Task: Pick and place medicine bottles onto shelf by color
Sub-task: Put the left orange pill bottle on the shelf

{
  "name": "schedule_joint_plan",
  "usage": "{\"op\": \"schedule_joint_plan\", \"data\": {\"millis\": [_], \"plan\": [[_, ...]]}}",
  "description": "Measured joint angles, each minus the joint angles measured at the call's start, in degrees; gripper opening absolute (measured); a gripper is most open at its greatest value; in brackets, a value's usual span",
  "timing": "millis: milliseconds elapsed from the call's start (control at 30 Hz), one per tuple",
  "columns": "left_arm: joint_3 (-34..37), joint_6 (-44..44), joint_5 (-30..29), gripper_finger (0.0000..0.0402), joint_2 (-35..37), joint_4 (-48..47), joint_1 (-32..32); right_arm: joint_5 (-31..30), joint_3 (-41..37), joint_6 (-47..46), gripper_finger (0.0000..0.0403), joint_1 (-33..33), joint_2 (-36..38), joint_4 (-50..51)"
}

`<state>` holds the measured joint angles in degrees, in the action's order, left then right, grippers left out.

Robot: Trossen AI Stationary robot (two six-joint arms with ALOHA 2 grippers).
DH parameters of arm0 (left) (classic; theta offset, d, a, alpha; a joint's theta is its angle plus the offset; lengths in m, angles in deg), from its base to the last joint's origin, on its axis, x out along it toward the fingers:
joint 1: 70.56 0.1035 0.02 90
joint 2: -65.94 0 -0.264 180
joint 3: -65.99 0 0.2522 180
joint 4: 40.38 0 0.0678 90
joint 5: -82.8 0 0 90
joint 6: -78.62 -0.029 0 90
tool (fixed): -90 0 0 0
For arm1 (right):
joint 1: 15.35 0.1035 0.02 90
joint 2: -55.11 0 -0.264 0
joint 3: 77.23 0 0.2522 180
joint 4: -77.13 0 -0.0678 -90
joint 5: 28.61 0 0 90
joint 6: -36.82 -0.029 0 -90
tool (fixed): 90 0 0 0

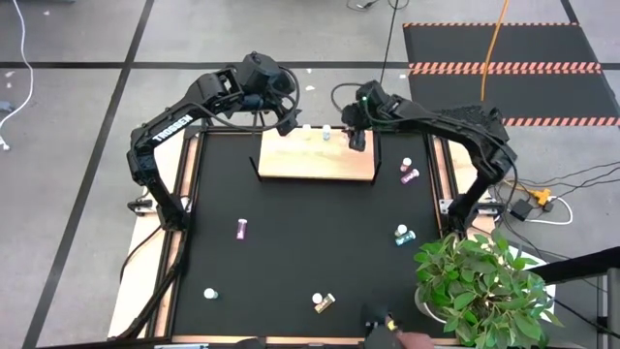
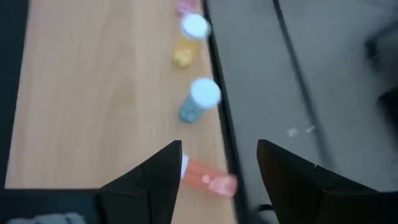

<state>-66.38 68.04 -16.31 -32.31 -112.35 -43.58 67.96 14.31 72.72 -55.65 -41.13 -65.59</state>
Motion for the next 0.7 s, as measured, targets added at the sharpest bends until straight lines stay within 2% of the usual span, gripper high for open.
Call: {"op": "schedule_joint_plan", "data": {"millis": [233, 400, 567, 700], "plan": [[0.0, -0.2, 0.0, 0.0347, 0.0, 1.7, 0.3, -2.4, 3.1, 8.7, 0.0205, 1.8, 1.5, -0.1], [0.0, -1.8, 0.0, 0.0347, 0.0, 1.7, 0.3, -9.1, 11.1, 22.8, 0.0205, 2.1, -4.5, 4.6], [0.0, -2.9, 0.0, 0.0347, 0.0, 1.3, 0.5, -10.2, 18.3, 24.6, 0.0205, 0.4, -11.8, 7.0], [0.0, -3.0, 0.0, 0.0347, 0.0, -0.7, 0.5, -13.8, 18.0, 31.3, 0.0203, 0.3, -14.8, 11.5]]}}
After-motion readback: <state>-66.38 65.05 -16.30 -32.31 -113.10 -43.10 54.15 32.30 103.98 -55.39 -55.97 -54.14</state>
